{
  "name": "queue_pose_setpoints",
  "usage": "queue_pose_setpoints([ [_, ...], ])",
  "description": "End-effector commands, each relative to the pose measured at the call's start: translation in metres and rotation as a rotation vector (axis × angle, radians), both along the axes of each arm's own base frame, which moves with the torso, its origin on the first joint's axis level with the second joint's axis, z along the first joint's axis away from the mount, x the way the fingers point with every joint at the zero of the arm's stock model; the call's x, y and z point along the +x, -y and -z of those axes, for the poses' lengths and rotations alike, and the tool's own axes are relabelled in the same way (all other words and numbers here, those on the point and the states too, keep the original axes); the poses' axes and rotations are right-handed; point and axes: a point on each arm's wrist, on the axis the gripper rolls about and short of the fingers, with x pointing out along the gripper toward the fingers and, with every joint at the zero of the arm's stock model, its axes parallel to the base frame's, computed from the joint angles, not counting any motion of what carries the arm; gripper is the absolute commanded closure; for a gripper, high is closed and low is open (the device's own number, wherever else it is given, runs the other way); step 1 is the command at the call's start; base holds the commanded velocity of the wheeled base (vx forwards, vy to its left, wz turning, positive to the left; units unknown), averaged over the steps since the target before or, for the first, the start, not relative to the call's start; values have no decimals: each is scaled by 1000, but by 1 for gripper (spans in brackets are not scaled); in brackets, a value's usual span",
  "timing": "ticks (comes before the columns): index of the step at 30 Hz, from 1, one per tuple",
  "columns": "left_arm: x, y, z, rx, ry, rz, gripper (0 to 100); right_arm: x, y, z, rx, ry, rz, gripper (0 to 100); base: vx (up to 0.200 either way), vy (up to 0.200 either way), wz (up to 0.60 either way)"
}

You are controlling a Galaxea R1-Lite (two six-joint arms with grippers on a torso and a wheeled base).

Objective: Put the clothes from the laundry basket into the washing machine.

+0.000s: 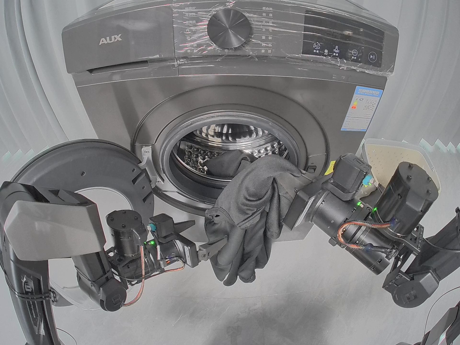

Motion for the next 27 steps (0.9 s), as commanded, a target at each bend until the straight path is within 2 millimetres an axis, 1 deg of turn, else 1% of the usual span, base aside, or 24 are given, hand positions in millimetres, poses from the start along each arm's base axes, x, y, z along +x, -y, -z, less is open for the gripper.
queue_pose_setpoints([
  [1,7,3,12,8,-16,1,0,-1,0,-1,2,1,-2,100,0,0,0],
  [5,11,6,17,10,-18,2,0,-1,0,1,-2,-2,-3,100,0,0,0],
  [10,20,9,22,7,-7,-2,0,-6,-4,1,2,-1,-25,100,0,0,0],
  [17,22,12,27,10,-14,3,0,-9,-7,1,3,-2,-38,100,0,0,0],
  [20,28,13,35,11,-17,0,0,-11,-9,1,4,-3,-47,100,0,0,0],
  [23,32,15,34,2,-7,8,0,-11,-8,2,2,-5,-47,100,0,0,0],
  [27,32,18,35,-2,-5,25,0,-11,-8,4,-7,-12,-49,100,0,0,0],
])
